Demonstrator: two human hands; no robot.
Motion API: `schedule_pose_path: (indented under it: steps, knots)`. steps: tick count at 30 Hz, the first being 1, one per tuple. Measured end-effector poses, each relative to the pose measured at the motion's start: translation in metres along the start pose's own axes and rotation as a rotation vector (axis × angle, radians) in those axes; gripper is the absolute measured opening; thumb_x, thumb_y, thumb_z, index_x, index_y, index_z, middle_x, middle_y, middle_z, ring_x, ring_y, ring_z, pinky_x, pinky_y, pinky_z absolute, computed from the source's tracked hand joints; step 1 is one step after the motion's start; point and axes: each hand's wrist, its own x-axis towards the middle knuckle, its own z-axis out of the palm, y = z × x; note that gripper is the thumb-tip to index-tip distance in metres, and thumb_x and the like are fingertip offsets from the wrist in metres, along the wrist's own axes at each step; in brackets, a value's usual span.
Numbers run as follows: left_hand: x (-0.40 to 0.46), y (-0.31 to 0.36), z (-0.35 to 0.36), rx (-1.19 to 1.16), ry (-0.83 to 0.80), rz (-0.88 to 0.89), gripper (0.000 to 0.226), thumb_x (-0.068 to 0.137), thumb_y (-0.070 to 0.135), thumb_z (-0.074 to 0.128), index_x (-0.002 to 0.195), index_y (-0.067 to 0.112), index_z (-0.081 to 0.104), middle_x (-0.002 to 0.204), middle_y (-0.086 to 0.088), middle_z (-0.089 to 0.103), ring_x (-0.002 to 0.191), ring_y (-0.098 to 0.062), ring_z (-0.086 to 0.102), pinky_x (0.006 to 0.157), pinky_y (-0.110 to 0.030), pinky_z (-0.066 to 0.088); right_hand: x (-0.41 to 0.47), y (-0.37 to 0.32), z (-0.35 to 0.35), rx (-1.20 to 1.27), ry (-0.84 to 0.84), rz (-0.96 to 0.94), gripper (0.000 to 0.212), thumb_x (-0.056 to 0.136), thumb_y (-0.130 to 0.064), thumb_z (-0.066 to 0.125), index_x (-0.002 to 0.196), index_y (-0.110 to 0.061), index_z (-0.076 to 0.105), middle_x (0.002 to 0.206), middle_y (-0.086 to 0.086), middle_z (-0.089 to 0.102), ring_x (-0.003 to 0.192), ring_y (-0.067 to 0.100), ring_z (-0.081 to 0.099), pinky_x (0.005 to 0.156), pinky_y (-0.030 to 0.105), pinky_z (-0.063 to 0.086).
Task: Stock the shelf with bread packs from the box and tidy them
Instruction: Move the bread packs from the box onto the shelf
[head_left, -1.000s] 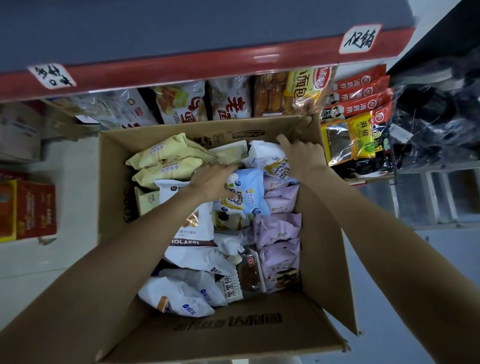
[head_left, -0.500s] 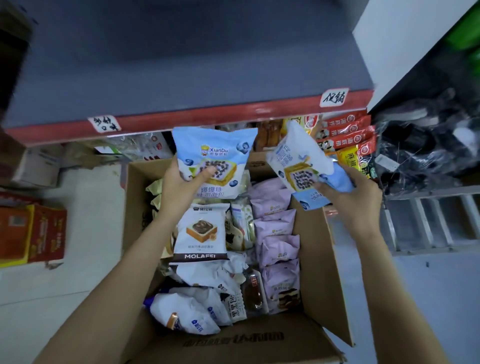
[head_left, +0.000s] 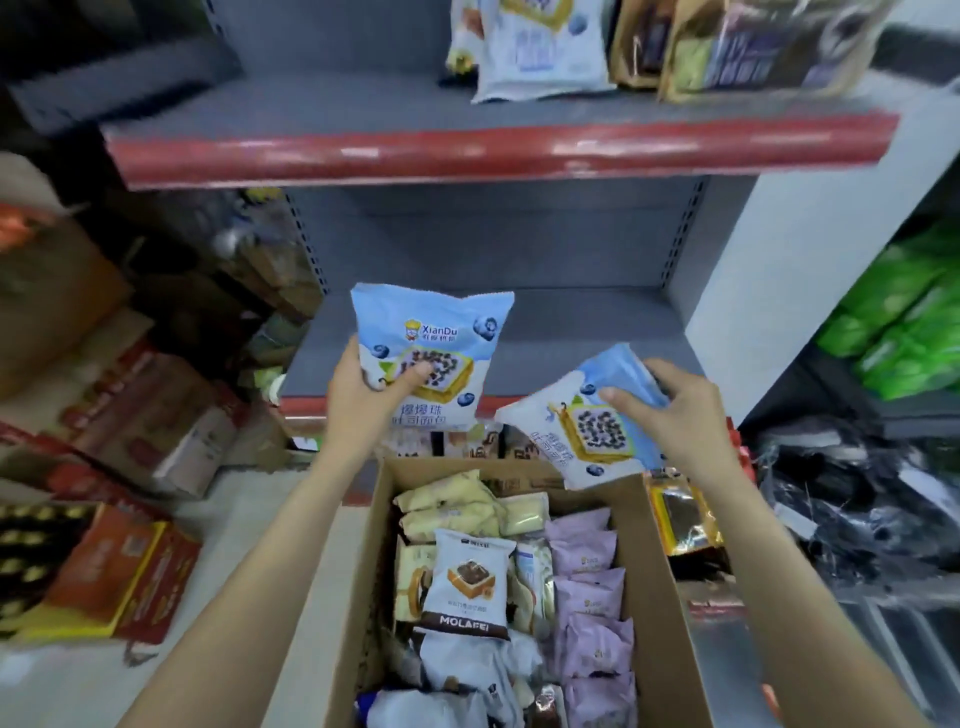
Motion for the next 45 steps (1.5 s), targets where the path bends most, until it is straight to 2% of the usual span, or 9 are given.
schedule_pose_path:
  steps: [3, 7, 13, 16, 22, 28, 33, 40, 45]
  knots:
    - [0.016, 0.039, -0.024, 0.011, 0.06, 0.11, 0.045, 0.078, 0.024, 0.076, 0.113, 0.032, 0.048, 0.11, 0.017, 0.062, 0.099, 0.005, 0.061, 0.08, -0.014, 0.048, 0.018, -0.048, -0.016, 0.102, 0.061, -0.074, 0.018, 0.081, -0.026, 0.072, 0.07, -0.017, 0.061, 0.057, 0.0, 0.056, 0.054, 0.007, 0.043, 0.049, 0.019, 0.033]
    - [0.045, 0.092, -0.04, -0.021, 0.136, 0.235, 0.043, 0.079, 0.024, 0.075, 0.108, 0.037, 0.047, 0.108, 0.018, 0.063, 0.098, 0.004, 0.063, 0.079, -0.015, 0.05, 0.048, -0.1, -0.041, 0.145, 0.189, -0.218, 0.028, 0.084, -0.026, 0.069, 0.086, 0.001, 0.062, 0.078, 0.027, 0.061, 0.066, 0.02, 0.052, 0.058, 0.033, 0.04]
    - [0.1, 0.163, -0.028, -0.047, 0.156, 0.393, 0.045, 0.079, 0.026, 0.076, 0.114, 0.023, 0.049, 0.1, 0.021, 0.064, 0.091, 0.008, 0.062, 0.075, -0.014, 0.05, 0.098, -0.156, -0.082, 0.066, 0.381, -0.381, 0.043, 0.086, -0.039, 0.064, 0.08, 0.002, 0.052, 0.073, 0.026, 0.055, 0.064, 0.02, 0.044, 0.056, 0.037, 0.037]
    - [0.128, 0.188, -0.012, -0.082, 0.179, 0.425, 0.043, 0.079, 0.027, 0.076, 0.112, 0.022, 0.049, 0.097, 0.022, 0.063, 0.084, 0.015, 0.06, 0.072, -0.009, 0.049, 0.12, -0.18, -0.102, -0.009, 0.492, -0.417, 0.044, 0.09, -0.036, 0.057, 0.066, -0.004, 0.041, 0.057, 0.008, 0.038, 0.056, 0.014, 0.032, 0.052, 0.027, 0.027]
    - [0.2, 0.208, 0.04, -0.139, 0.204, 0.325, 0.04, 0.087, 0.028, 0.067, 0.118, 0.015, 0.046, 0.096, 0.014, 0.059, 0.091, -0.008, 0.058, 0.074, -0.023, 0.042, 0.166, -0.21, -0.122, 0.042, 0.614, -0.394, 0.04, 0.099, -0.023, 0.045, 0.061, -0.025, 0.032, 0.059, -0.007, 0.036, 0.054, 0.005, 0.033, 0.047, 0.014, 0.029]
    - [0.256, 0.183, 0.094, -0.077, -0.085, 0.148, 0.04, 0.095, 0.015, 0.053, 0.13, 0.007, 0.035, 0.116, -0.004, 0.055, 0.106, -0.02, 0.056, 0.076, -0.025, 0.048, 0.208, -0.212, -0.123, 0.041, 0.719, -0.482, 0.039, 0.1, -0.027, 0.041, 0.064, -0.022, 0.028, 0.058, -0.005, 0.034, 0.053, 0.008, 0.03, 0.056, 0.033, 0.022]
    - [0.273, 0.162, 0.089, 0.417, -0.039, 0.25, 0.049, 0.082, 0.044, 0.069, 0.114, 0.01, 0.052, 0.107, -0.002, 0.057, 0.098, -0.021, 0.055, 0.075, -0.031, 0.04, 0.238, -0.22, -0.114, -0.454, 0.698, -0.654, 0.026, 0.102, -0.031, 0.035, 0.085, -0.011, 0.04, 0.064, 0.005, 0.048, 0.058, 0.03, 0.046, 0.053, 0.033, 0.024]
    - [0.248, 0.159, 0.052, 0.185, 0.003, 0.251, 0.026, 0.098, 0.034, 0.047, 0.117, 0.019, 0.056, 0.117, 0.003, 0.061, 0.112, -0.016, 0.055, 0.091, -0.028, 0.039, 0.295, -0.219, -0.048, -1.167, 0.549, -0.989, 0.028, 0.078, -0.038, 0.07, 0.067, -0.016, 0.058, 0.049, -0.001, 0.057, 0.035, 0.02, 0.05, 0.038, 0.015, 0.026]
    - [0.231, 0.155, 0.047, 0.313, -0.119, 0.293, 0.037, 0.087, 0.036, 0.064, 0.121, 0.027, 0.052, 0.121, 0.005, 0.06, 0.104, -0.012, 0.059, 0.095, -0.036, 0.046, 0.302, -0.212, -0.011, -1.057, 0.504, -0.806, 0.033, 0.089, -0.037, 0.046, 0.098, -0.009, 0.061, 0.092, 0.011, 0.065, 0.091, 0.031, 0.057, 0.08, 0.039, 0.044]
